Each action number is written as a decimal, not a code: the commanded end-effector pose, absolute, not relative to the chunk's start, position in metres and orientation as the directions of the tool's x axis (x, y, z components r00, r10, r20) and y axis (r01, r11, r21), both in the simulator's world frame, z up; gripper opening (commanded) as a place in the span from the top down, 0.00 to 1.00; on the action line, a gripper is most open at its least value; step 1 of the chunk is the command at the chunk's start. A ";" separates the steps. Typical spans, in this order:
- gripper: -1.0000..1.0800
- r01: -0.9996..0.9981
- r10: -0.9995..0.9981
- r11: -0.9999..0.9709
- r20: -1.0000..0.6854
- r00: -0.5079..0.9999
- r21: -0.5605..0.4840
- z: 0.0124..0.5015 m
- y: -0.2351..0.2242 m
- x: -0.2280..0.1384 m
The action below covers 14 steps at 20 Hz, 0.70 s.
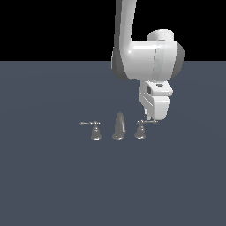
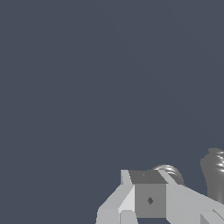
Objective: Turn on the faucet by rotating a designated handle.
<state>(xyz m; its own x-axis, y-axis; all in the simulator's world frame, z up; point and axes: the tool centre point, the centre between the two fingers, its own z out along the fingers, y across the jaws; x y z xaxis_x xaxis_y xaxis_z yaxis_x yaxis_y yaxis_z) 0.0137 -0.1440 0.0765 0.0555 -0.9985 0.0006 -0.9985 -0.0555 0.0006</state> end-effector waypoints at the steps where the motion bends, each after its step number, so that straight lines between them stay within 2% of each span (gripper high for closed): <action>1: 1.00 -0.999 -0.999 -0.055 0.001 0.055 0.000 0.076 -0.144 0.014; 12: 1.00 -0.999 -0.999 -0.055 0.000 0.055 0.000 0.077 -0.164 -0.021; 14: 1.00 -0.998 -0.998 -0.066 -0.001 0.066 -0.007 0.077 -0.156 -0.013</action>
<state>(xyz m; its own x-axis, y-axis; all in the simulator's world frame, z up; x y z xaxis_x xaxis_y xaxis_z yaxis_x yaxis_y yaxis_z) -0.0127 -0.1558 0.0768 0.0661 -0.9978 -0.0005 -0.9978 -0.0661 -0.0072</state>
